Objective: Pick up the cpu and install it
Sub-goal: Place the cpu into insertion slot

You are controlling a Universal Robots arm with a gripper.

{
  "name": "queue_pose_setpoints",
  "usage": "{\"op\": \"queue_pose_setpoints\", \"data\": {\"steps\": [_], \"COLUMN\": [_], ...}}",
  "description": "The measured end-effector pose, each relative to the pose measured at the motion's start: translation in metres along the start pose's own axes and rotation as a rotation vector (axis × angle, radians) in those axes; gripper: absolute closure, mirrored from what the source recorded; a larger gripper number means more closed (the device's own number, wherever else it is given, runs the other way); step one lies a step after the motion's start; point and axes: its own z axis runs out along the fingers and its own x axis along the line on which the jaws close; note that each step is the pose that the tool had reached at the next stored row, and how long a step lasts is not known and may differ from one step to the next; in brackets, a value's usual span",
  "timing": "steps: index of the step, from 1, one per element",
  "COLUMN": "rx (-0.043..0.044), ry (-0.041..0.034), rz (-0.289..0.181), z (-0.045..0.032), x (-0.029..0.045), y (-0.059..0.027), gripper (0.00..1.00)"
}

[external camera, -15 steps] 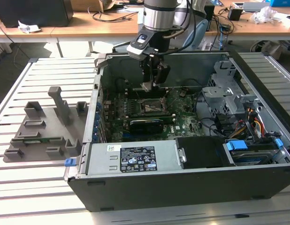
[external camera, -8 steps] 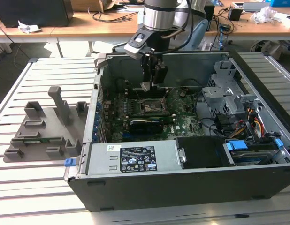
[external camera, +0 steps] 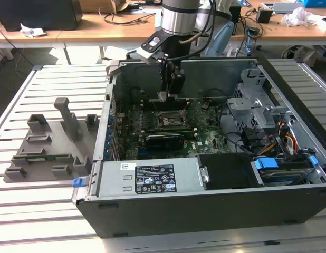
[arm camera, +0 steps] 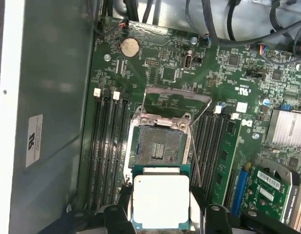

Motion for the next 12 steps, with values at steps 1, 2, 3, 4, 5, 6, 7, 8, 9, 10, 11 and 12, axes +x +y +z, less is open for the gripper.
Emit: {"op": "queue_pose_setpoints", "data": {"steps": [1,2,3,4,5,6,7,8,9,10,11,12], "rx": [0.002,0.0038,0.0044,0.0046,0.0046,0.0046,0.0044,-0.002,-0.0137,-0.0355,-0.0569,-0.0676], "ry": [0.001,0.0015,0.0016,0.0017,0.0018,0.0018,0.0018,0.0012,0.0003,-0.0017,-0.0035,-0.0045], "rz": [0.023,0.042,0.05,0.052,0.052,0.052,0.052,0.053,0.054,0.056,0.058,0.059], "z": [0.0,0.0,0.0,0.0,0.0001,0.0001,0.0001,0.0002,0.0003,0.0003,0.0005,0.0005], "x": [0.0,-0.0001,-0.0001,0.0,0.0,0.0,0.0,0.0,0.0,0.0,0.0,0.0], "y": [0.0,0.0,0.0,0.0,0.0,0.0,0.0,0.0001,0.0001,0.0,0.0,0.0], "gripper": [0.45,0.45,0.45,0.45,0.45,0.45,0.45,0.45,0.45,0.45,0.45,0.45]}}
